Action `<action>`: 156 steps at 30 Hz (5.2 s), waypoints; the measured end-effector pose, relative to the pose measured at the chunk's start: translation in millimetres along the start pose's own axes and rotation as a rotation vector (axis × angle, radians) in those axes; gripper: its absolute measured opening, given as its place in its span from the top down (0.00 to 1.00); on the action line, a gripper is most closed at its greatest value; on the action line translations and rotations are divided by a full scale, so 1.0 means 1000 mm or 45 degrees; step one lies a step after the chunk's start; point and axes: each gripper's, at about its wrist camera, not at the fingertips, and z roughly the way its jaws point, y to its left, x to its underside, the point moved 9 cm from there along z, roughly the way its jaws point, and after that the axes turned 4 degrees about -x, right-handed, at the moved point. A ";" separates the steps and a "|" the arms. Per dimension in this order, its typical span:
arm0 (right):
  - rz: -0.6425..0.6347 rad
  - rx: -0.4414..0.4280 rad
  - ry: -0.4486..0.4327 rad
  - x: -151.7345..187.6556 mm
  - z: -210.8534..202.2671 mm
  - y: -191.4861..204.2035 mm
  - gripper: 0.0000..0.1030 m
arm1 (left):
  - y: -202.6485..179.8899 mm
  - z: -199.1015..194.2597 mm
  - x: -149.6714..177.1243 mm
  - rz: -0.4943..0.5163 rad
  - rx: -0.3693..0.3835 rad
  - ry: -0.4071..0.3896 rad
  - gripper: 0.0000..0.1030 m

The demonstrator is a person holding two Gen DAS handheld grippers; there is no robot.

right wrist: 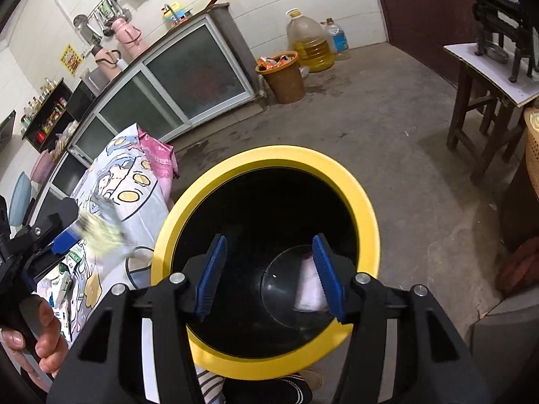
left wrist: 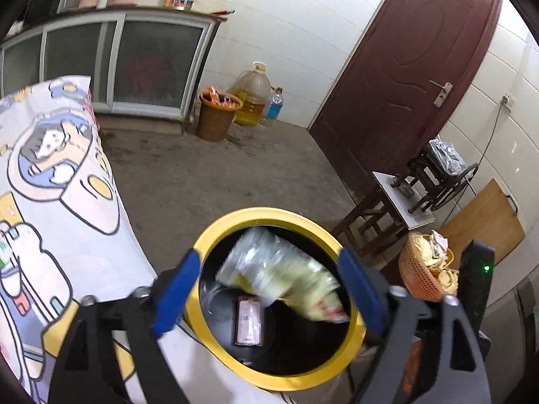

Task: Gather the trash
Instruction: 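Move both tools back from the bin toward the table, then grasp the green snack bag with the left gripper while the right grasps a silver-green wrapper, then carry both wrappers to the bin and open both grippers over it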

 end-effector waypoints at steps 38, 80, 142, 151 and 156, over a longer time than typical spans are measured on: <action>-0.731 -0.452 0.084 0.070 0.004 0.266 0.45 | 0.265 -0.311 0.103 -0.045 -0.497 -0.243 0.08; -1.313 -0.472 0.356 0.100 0.153 0.424 0.33 | 0.344 -0.242 0.126 -0.292 -0.232 0.090 0.08; -0.964 -0.562 0.186 0.047 0.000 0.320 0.91 | 0.207 -0.305 0.068 -0.176 0.026 -0.209 0.79; -0.821 -0.456 0.101 0.020 -0.016 0.249 0.91 | 0.166 -0.259 0.047 -0.089 0.127 -0.141 0.79; -0.716 -0.380 0.059 0.004 -0.019 0.204 0.91 | 0.137 -0.230 0.033 -0.030 0.194 -0.098 0.79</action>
